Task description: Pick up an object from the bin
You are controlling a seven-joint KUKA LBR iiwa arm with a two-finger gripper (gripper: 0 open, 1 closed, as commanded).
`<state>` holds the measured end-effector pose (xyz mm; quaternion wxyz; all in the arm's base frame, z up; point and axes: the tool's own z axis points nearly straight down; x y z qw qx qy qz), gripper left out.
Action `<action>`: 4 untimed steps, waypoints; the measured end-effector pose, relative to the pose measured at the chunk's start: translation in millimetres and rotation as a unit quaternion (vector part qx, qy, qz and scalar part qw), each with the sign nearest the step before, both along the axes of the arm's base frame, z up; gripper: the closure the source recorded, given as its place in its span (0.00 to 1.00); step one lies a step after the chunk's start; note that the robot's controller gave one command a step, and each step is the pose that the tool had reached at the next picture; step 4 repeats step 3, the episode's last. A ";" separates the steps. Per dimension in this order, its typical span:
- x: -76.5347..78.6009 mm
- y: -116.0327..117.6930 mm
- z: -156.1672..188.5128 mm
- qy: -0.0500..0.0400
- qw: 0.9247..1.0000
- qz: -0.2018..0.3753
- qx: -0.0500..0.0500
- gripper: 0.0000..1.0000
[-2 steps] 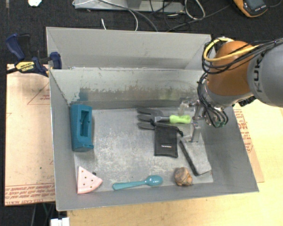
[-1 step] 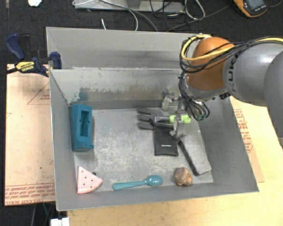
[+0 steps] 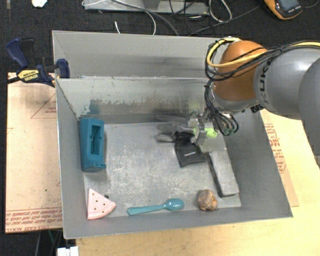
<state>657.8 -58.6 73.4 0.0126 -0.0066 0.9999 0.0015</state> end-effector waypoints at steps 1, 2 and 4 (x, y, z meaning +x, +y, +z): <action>0.0 0.0 -0.1 0.000 1.000 -0.001 0.000 1.00; -4.1 -3.6 50.5 0.001 0.998 0.065 -0.002 1.00; -16.9 -45.5 131.8 0.001 0.978 0.207 -0.004 1.00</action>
Offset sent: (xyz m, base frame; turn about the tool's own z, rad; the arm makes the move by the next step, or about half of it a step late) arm -0.0118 -0.0144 0.1959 -0.4890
